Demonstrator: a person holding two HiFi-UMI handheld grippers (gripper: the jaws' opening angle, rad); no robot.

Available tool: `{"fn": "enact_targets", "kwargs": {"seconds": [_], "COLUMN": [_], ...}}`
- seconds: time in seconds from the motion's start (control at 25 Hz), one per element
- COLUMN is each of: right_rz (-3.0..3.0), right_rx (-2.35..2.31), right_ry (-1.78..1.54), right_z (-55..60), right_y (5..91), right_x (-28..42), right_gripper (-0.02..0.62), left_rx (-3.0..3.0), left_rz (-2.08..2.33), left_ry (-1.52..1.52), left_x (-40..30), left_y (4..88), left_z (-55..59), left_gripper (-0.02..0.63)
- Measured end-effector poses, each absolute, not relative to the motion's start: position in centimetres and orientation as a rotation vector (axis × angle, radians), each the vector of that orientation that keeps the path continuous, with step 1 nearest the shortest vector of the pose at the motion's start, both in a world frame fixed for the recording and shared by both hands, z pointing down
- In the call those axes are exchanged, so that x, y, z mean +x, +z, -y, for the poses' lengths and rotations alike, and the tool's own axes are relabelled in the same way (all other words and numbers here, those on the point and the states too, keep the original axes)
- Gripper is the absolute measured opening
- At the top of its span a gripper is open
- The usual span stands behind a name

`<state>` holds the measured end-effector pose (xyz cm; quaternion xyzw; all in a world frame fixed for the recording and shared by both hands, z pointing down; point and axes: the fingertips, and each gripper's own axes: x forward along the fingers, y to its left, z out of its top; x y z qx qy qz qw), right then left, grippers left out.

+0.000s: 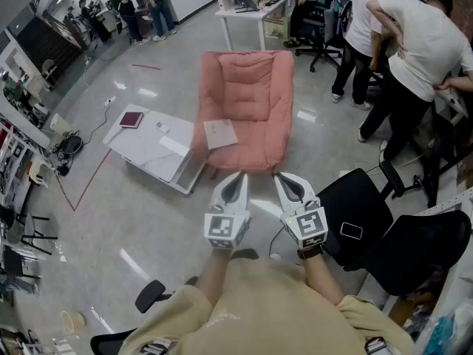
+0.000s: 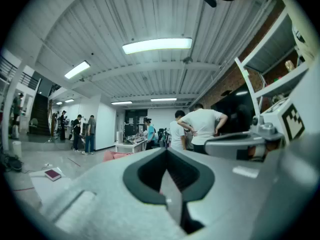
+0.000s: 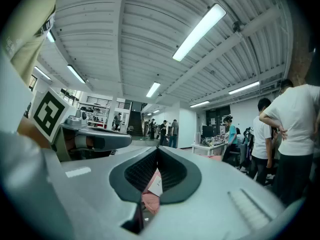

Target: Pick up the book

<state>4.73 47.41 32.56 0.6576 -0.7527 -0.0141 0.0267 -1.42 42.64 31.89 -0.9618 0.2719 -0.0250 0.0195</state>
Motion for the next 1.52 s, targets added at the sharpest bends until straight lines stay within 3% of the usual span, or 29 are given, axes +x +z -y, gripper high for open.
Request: {"fn": "enact_targets", "kwargs": {"seconds": [0.64, 1.04, 1.52], "right_rz": [2.263, 2.217, 2.246], "right_rx": [2.055, 2.003, 1.838], "right_ry": [0.113, 0.125, 0.136], "right_z": [-43.0, -32.6, -19.2], "right_y": [36.3, 36.0, 36.5], "right_x": [6.1, 7.6, 3.5], "right_gripper": [0.006, 0.006, 0.006], "left_rx": [-3.098, -3.164, -3.215], "left_rz": [-0.851, -0.803, -0.818], "left_ry": [-0.052, 0.022, 0.117], "left_x": [-1.2, 1.4, -0.5], "left_y": [34.8, 34.1, 33.2], "left_z": [-38.7, -26.9, -14.2], "left_gripper": [0.003, 0.002, 0.003]}}
